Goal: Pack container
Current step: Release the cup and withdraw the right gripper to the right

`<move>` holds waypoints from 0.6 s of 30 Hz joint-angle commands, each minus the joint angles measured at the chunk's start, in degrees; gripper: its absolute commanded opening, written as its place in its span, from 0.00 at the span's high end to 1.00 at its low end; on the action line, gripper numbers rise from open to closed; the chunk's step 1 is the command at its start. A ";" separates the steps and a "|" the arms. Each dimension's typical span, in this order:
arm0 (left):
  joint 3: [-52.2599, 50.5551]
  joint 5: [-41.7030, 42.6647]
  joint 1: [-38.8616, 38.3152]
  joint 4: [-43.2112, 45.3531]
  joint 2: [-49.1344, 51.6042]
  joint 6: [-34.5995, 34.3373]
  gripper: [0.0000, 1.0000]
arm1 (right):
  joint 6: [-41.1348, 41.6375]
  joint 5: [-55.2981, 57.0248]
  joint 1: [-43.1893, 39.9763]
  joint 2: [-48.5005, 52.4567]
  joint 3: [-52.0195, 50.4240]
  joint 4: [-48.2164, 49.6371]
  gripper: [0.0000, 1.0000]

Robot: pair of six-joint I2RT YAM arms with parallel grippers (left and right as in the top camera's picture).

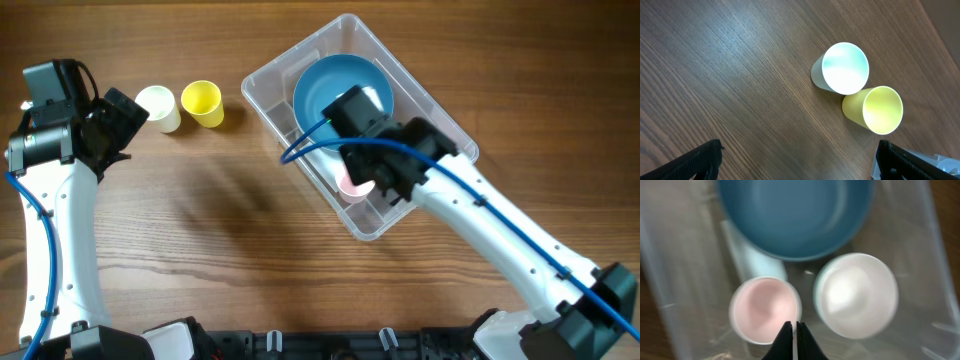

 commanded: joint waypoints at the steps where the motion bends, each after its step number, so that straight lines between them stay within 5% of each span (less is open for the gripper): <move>1: -0.07 0.68 0.17 -0.02 0.33 0.46 0.00 | 3.89 3.87 -6.69 -4.79 0.76 -0.68 0.96; 11: -0.07 0.68 0.17 -0.02 0.33 0.46 0.00 | 2.64 -1.20 -29.35 -4.98 0.74 2.73 0.96; 18: -0.07 0.68 0.17 -0.02 0.33 0.46 0.00 | 2.05 -9.51 -37.44 -1.25 0.74 6.40 0.96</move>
